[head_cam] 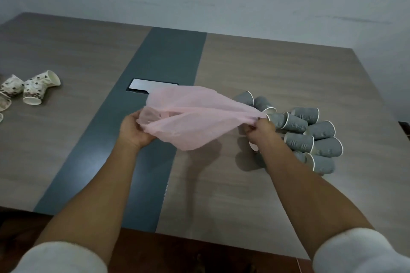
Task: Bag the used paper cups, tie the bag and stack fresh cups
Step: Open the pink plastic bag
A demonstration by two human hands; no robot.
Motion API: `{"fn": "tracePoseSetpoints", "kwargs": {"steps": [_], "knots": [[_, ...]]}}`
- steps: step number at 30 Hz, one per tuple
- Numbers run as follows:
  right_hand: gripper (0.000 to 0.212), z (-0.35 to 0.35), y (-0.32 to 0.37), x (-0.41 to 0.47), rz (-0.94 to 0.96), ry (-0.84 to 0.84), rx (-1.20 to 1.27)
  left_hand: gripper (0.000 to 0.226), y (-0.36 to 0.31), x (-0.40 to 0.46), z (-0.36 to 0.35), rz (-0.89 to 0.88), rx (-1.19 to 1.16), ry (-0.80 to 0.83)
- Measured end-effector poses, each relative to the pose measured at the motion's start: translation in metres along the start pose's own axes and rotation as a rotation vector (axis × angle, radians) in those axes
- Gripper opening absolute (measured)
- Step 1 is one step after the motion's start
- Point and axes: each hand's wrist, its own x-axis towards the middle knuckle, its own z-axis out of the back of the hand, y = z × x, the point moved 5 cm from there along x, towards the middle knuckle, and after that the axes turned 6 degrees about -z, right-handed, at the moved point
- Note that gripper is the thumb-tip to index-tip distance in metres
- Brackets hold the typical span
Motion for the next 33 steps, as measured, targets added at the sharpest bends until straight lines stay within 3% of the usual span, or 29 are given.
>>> {"fn": "tracePoseSetpoints", "kwargs": {"steps": [2, 5, 7, 9, 12, 16, 19, 21, 23, 26, 28, 31, 33], "knots": [[0.023, 0.004, -0.001, 0.003, -0.102, 0.059, 0.070, 0.060, -0.003, 0.005, 0.013, -0.044, -0.103, 0.078], [0.031, 0.013, -0.009, 0.011, -0.218, 0.128, 0.121, 0.004, 0.002, 0.000, 0.015, -0.072, -0.346, 0.188], [0.032, 0.019, -0.010, 0.014, -0.215, 0.152, 0.142, 0.030, 0.002, 0.006, 0.021, -0.165, -0.279, 0.118], [0.032, 0.020, -0.006, 0.014, -0.201, 0.191, 0.170, 0.049, 0.006, 0.003, 0.020, -0.176, -0.273, 0.171], [0.018, 0.010, -0.003, 0.004, -0.272, 0.327, 0.141, 0.043, 0.013, 0.005, 0.027, -0.150, -0.257, 0.182], [0.033, 0.018, -0.005, -0.005, -0.329, 0.510, -0.171, 0.041, 0.004, 0.004, 0.036, -0.209, -0.250, 0.148], [0.025, 0.040, -0.009, -0.005, -0.341, 0.528, -0.357, 0.021, -0.010, 0.005, 0.044, -0.250, -0.278, 0.132], [0.005, 0.049, -0.007, 0.003, -0.270, 0.515, -0.260, 0.025, -0.015, 0.004, 0.051, -0.257, -0.297, 0.124], [0.006, 0.052, 0.000, 0.008, -0.169, 0.499, -0.062, 0.046, -0.012, 0.005, 0.058, -0.221, -0.288, 0.130], [0.037, 0.046, 0.003, 0.009, -0.076, 0.560, 0.140, 0.061, 0.004, 0.004, 0.072, -0.076, -0.084, 0.106], [0.039, 0.042, 0.003, 0.005, -0.044, 0.567, 0.122, 0.076, 0.014, -0.002, 0.077, 0.084, 0.151, 0.091], [0.031, 0.041, -0.001, 0.003, -0.081, 0.558, 0.069, 0.092, 0.017, -0.009, 0.081, 0.224, 0.741, -0.074], [0.030, 0.044, -0.011, 0.000, -0.162, 0.562, 0.069, 0.117, 0.010, -0.003, 0.084, 0.139, 1.184, -0.317]]}}
